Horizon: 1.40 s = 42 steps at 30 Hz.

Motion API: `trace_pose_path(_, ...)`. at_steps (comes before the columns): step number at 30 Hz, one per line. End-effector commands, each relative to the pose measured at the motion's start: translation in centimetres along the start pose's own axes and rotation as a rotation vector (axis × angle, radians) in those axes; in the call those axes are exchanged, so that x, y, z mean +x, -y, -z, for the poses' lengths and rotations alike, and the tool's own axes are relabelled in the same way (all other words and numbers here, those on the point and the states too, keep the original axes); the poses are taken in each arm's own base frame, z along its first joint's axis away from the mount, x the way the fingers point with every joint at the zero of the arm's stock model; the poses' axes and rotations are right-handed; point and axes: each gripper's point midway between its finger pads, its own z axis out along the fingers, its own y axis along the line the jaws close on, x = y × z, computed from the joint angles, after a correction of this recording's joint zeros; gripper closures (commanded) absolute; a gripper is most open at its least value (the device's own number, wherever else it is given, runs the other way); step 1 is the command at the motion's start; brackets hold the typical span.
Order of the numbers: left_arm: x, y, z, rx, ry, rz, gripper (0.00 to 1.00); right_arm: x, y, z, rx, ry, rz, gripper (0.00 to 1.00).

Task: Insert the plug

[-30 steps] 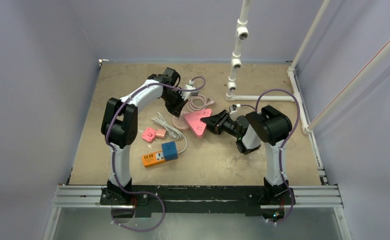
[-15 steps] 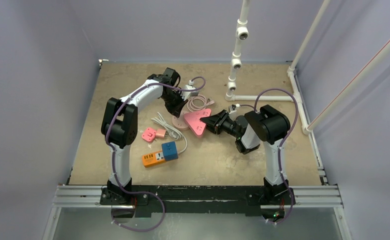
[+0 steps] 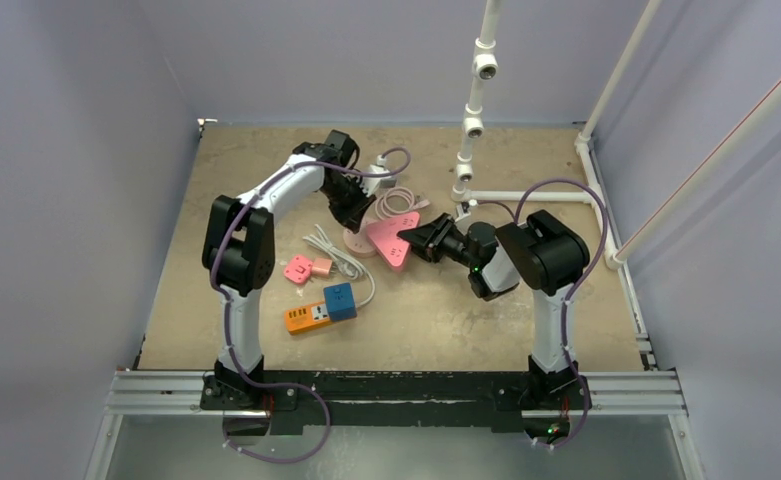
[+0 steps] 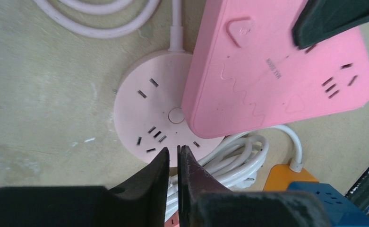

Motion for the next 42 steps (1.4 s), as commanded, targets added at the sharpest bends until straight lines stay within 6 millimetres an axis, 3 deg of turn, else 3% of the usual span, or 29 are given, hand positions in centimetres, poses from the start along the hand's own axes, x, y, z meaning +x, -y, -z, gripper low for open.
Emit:
trace_pose_path(1, -4.8, -0.4, 3.9, -0.011, 0.138, -0.026, 0.85, -1.1, 2.0, -0.3, 0.094, 0.053, 0.037, 1.00)
trace_pose_path(4, -6.6, 0.5, 5.1, 0.025, 0.190, -0.016, 0.79, -0.9, 2.5, -0.3, 0.092, 0.050, 0.022, 1.00)
trace_pose_path(6, -6.8, 1.4, 4.7, 0.069, 0.196, -0.005, 0.78, -0.9, 2.8, -0.2, 0.093, 0.051, 0.018, 1.00)
trace_pose_path(9, -6.2, 2.1, 3.1, 0.087, 0.165, -0.003, 0.79, -0.8, 3.1, -0.1, 0.100, 0.052, 0.013, 1.00)
trace_pose_path(14, -3.9, 1.4, 0.9, 0.073, 0.100, 0.000, 0.83, -0.8, 3.5, 0.2, 0.115, 0.064, 0.011, 1.00)
trace_pose_path(23, -2.1, 1.2, -1.3, 0.056, 0.049, -0.001, 0.87, -0.8, 4.2, 0.3, 0.134, 0.072, 0.023, 1.00)
trace_pose_path(40, -0.3, 1.2, -3.4, 0.048, -0.006, 0.010, 0.90, -1.1, 4.8, 0.3, 0.170, 0.082, 0.040, 1.00)
trace_pose_path(42, -0.7, 1.2, -2.8, 0.052, 0.006, 0.012, 0.90, -1.3, 4.7, 0.2, 0.177, 0.086, 0.049, 0.96)
